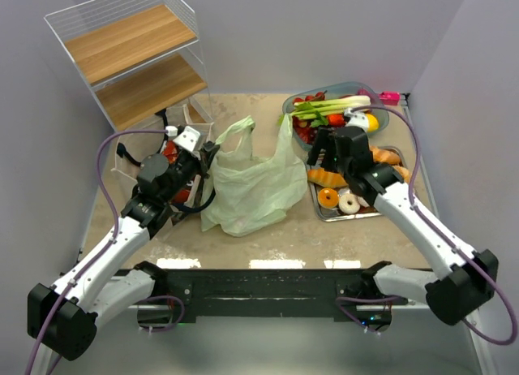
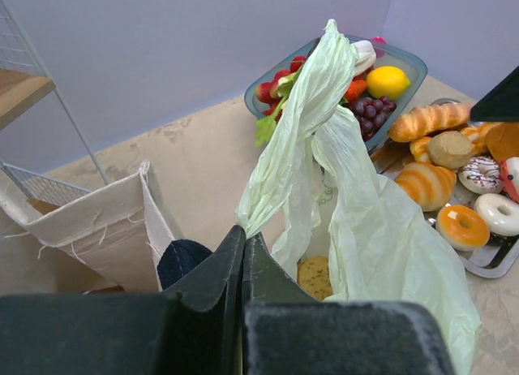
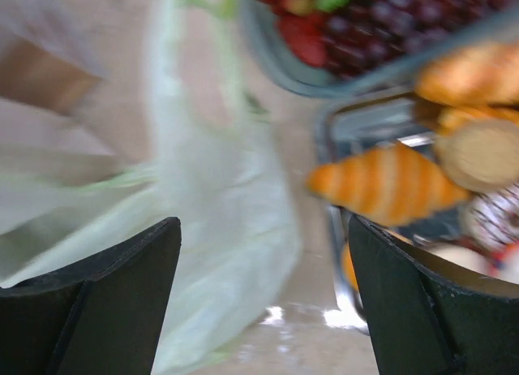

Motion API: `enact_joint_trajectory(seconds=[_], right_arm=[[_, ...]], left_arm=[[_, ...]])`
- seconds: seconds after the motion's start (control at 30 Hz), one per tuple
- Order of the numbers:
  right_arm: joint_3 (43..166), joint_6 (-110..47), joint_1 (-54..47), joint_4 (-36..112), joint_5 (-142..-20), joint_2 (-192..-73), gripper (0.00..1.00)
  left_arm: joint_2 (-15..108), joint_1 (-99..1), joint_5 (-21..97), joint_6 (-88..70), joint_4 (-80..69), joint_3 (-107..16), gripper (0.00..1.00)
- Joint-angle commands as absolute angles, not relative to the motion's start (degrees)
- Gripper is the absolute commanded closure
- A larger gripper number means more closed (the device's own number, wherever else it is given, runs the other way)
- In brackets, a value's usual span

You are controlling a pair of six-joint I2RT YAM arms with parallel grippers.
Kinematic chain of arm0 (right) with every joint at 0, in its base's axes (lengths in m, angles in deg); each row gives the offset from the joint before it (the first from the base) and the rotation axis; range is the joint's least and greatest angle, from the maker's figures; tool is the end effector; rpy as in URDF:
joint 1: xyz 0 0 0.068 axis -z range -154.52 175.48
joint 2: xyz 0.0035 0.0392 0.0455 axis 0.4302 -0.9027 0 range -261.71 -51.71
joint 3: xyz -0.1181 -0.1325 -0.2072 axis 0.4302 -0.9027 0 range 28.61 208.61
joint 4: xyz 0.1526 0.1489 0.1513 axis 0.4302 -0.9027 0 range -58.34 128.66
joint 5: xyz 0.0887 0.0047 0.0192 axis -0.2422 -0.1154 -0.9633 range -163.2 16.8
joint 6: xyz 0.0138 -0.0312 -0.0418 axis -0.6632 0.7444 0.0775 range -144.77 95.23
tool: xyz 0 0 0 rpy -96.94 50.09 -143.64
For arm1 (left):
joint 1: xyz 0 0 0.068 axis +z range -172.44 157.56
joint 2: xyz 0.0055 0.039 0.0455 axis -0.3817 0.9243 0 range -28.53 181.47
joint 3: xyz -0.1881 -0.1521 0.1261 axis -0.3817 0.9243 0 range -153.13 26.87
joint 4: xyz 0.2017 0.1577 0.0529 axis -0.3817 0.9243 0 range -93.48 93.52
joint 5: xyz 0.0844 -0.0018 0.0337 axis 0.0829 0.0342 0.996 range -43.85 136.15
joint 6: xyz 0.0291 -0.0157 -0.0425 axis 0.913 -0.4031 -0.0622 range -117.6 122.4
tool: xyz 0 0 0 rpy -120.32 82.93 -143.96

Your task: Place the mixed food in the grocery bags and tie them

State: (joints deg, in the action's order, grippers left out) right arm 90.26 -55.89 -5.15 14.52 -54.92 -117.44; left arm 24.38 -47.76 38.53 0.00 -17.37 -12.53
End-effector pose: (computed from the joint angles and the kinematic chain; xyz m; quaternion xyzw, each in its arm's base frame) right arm 0.2253 0.1203 0.3456 0.0851 0.8469 0.1431 0.5050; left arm 0.1989 -0.0992 0.3260 0.1860 0.6798 -0.2150 0.6760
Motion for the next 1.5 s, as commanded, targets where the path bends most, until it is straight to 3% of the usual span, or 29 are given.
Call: enact_joint_trajectory(seconds=[0.0, 0.1, 0.3, 0.53, 0.8, 0.9, 1.03, 1.1, 1.33, 1.47], right_arm=[[86.71, -55.45, 0.16, 5.26, -54.74, -123.58, 0.1], [83.55, -54.66, 1.48, 7.19, -56.41, -128.06, 0.1], [81.87, -54.57, 2.01, 10.26, -57.29, -135.37, 0.21], [82.4, -53.43, 2.45, 12.29, -57.29, -139.94, 0.27], [81.61, -53.78, 2.63, 11.67, -54.93, -141.79, 0.25], [81.08, -53.52, 2.63, 12.29, -54.92, -142.06, 0.3], [82.13, -52.81, 2.72, 11.51, -54.92, -141.27, 0.56], [83.88, -52.11, 2.63, 9.49, -54.22, -139.87, 0.64], [93.99, -52.81, -2.46, 7.27, -61.77, -124.42, 0.68], [99.62, -55.09, -7.37, 12.72, -71.94, -124.73, 0.69]], left_arm=[[23.68, -48.1, 37.88, -0.24, -19.3, -12.51, 1.0], [23.15, -48.19, 38.06, -0.15, -19.3, -12.33, 1.0], [23.24, -48.19, 37.62, -0.15, -19.22, -12.42, 1.0], [23.06, -48.28, 37.71, 0.11, -19.13, -12.33, 1.0], [23.06, -48.37, 37.71, 0.11, -19.13, -12.42, 1.0], [23.24, -48.46, 37.53, 0.11, -19.22, -12.51, 1.0], [23.24, -48.46, 37.53, 0.2, -19.13, -12.42, 1.0], [23.24, -48.46, 37.71, 0.2, -19.13, -12.42, 1.0], [22.98, -48.54, 37.18, 0.46, -19.3, -12.33, 1.0], [22.98, -48.63, 36.83, 0.37, -19.48, -12.33, 1.0]])
